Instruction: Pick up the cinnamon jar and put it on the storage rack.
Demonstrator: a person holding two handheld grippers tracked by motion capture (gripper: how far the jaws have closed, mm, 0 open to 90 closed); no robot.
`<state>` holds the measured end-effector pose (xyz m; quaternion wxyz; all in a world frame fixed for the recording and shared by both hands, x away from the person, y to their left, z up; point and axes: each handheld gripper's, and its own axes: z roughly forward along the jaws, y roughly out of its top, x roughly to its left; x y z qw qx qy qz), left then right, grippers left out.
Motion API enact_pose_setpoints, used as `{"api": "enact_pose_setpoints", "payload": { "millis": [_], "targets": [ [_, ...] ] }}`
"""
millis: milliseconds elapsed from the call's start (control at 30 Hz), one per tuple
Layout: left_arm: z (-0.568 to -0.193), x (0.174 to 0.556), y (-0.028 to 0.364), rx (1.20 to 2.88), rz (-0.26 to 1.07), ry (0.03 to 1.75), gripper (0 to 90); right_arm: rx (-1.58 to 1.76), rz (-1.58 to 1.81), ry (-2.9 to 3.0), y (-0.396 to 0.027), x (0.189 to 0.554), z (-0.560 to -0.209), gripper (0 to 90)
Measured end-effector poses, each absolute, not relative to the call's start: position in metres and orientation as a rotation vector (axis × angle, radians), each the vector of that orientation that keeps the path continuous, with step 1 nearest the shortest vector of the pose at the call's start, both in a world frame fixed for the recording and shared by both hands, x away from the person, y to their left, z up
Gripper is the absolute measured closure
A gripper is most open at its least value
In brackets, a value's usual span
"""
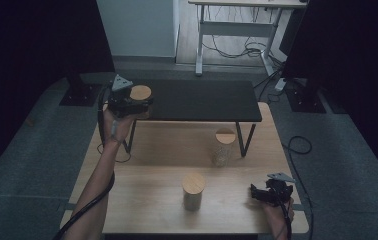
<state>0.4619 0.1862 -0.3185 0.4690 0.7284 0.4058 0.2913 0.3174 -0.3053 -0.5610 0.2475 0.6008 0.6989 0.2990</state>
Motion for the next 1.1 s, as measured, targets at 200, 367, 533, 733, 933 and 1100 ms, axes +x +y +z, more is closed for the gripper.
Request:
{"api": "enact_pose_setpoints", "payload": {
  "millis": [200, 367, 533, 733, 933, 1100],
  "targets": [
    [-0.318, 0.462, 0.1859, 1.794, 0.716, 0.995, 25.0, 1.638, 0.815, 1.905, -0.3053, 0.3174, -0.561, 0.9],
    [-0.3183, 0.4617, 0.1864, 1.794, 0.715, 0.996, 24.9, 1.638, 0.815, 1.905, -0.3053, 0.3174, -0.561, 0.9],
    [-0.3196, 0.462, 0.1886, 1.784, 0.72, 0.986, 21.6, 1.637, 0.815, 1.905, -0.3053, 0.3174, -0.561, 0.9],
    [-0.3196, 0.4612, 0.189, 1.77, 0.741, 0.975, 7.2, 1.638, 0.815, 1.905, -0.3053, 0.3174, -0.561, 0.9],
    [-0.3217, 0.4582, 0.1886, 1.779, 0.762, 0.958, 5.8, 1.638, 0.815, 1.905, -0.3053, 0.3174, -0.561, 0.9],
    [-0.3219, 0.4544, 0.1905, 1.771, 0.765, 0.952, 6.2, 1.638, 0.815, 1.905, -0.3053, 0.3174, -0.561, 0.9]
  ]
}}
